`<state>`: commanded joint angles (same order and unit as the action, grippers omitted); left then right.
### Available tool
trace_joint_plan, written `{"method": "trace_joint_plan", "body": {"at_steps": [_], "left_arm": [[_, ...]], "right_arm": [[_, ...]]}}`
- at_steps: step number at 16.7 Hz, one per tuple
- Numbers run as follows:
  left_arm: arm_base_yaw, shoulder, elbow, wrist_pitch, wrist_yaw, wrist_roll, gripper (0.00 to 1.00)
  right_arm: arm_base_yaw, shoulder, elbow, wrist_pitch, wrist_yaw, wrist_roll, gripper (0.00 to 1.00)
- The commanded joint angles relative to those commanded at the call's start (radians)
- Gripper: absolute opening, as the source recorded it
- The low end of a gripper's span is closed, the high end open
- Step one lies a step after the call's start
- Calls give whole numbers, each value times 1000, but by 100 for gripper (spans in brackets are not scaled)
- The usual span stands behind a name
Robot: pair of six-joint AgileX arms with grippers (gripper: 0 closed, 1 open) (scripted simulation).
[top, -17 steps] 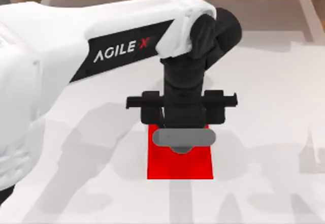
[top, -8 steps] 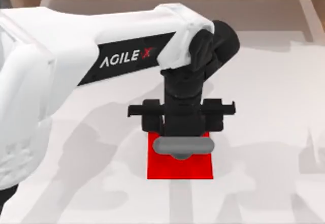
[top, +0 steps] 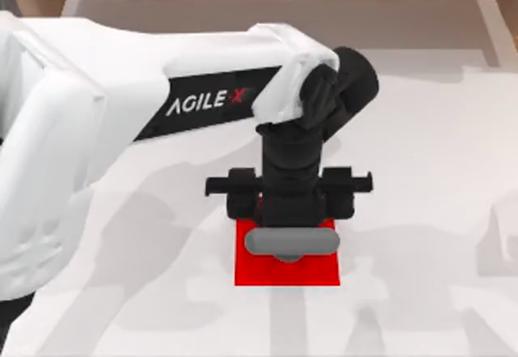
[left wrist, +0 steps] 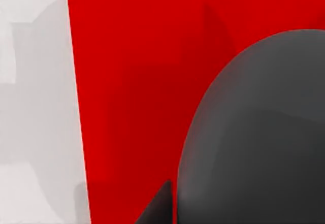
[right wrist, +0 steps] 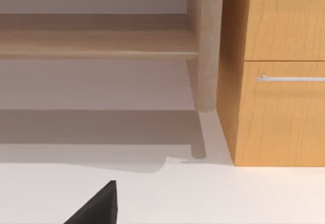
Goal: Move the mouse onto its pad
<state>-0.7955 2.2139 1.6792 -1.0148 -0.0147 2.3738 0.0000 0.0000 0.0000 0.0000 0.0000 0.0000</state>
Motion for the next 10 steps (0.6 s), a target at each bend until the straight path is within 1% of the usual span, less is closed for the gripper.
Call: {"method": "trace_joint_plan", "body": {"at_steps": [2, 10], "left_arm": [[0, 0, 0, 0, 0, 0, 0], [0, 0, 0, 0, 0, 0, 60]], "right_arm": [[0, 0, 0, 0, 0, 0, 100], [0, 0, 0, 0, 0, 0, 100]]}}
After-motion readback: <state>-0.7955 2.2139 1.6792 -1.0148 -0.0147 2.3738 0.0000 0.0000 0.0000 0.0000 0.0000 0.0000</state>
